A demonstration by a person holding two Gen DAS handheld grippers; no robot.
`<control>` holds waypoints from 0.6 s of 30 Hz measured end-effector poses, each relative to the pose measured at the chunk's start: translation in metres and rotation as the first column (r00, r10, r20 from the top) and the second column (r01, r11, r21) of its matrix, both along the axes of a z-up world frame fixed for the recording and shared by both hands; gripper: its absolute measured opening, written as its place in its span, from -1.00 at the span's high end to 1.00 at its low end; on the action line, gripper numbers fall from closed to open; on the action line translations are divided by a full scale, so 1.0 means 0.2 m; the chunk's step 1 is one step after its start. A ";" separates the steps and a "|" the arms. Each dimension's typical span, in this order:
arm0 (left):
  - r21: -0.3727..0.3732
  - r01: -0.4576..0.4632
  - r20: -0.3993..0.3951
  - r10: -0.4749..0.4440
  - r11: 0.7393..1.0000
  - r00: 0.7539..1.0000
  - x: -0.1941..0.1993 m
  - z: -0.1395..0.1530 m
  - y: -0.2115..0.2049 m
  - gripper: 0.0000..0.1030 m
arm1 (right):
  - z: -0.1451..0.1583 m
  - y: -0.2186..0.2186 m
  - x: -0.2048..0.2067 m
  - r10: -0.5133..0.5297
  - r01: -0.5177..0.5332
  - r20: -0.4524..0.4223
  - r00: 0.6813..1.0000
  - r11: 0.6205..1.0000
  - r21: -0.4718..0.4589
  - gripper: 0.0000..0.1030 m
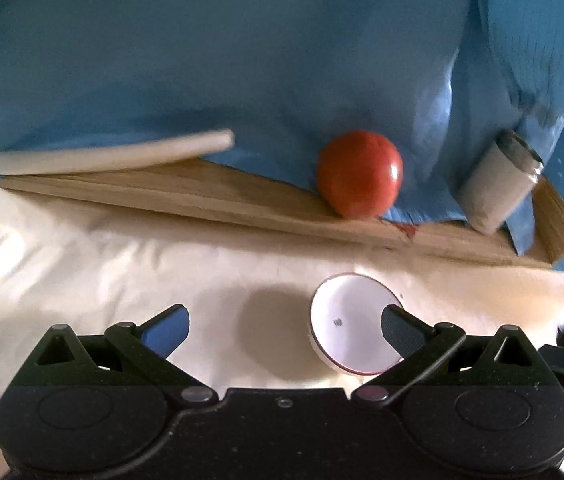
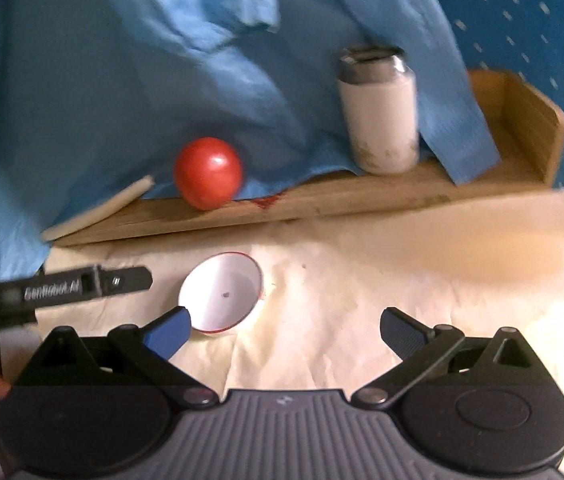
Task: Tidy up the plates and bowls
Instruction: 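Move both grippers to the remaining white red-rimmed bowl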
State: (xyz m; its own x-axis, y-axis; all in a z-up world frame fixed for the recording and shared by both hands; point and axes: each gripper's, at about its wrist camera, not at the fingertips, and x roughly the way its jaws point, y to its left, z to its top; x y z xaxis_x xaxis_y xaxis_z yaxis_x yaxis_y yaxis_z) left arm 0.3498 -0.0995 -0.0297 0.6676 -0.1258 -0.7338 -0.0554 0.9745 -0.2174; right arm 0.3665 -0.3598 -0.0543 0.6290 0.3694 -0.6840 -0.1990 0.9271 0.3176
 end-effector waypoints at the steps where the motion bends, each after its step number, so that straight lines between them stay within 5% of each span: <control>1: -0.006 0.016 -0.009 -0.016 1.000 1.000 0.02 -0.02 0.00 -0.98 | -0.01 0.00 0.01 -0.018 0.018 -0.014 1.000 1.000 0.001 -1.00; 14: 0.017 0.107 -0.160 -0.103 0.994 0.982 0.24 -0.18 0.05 -0.98 | -0.15 0.16 0.24 -0.101 0.103 -0.179 0.979 0.995 0.002 -0.99; 18: -0.011 0.131 -0.176 -0.131 0.991 0.976 0.28 -0.21 0.08 -0.95 | -0.20 0.19 0.28 -0.111 0.115 -0.208 0.972 0.993 0.008 -0.79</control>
State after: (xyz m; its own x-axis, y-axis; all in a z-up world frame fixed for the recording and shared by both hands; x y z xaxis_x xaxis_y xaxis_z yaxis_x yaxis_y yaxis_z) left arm 0.4052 -0.0829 -0.0712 0.5053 -0.2031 -0.8387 0.0354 0.9760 -0.2150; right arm 0.4223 -0.3210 -0.0938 0.5129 0.3188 -0.7971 -0.0217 0.9330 0.3592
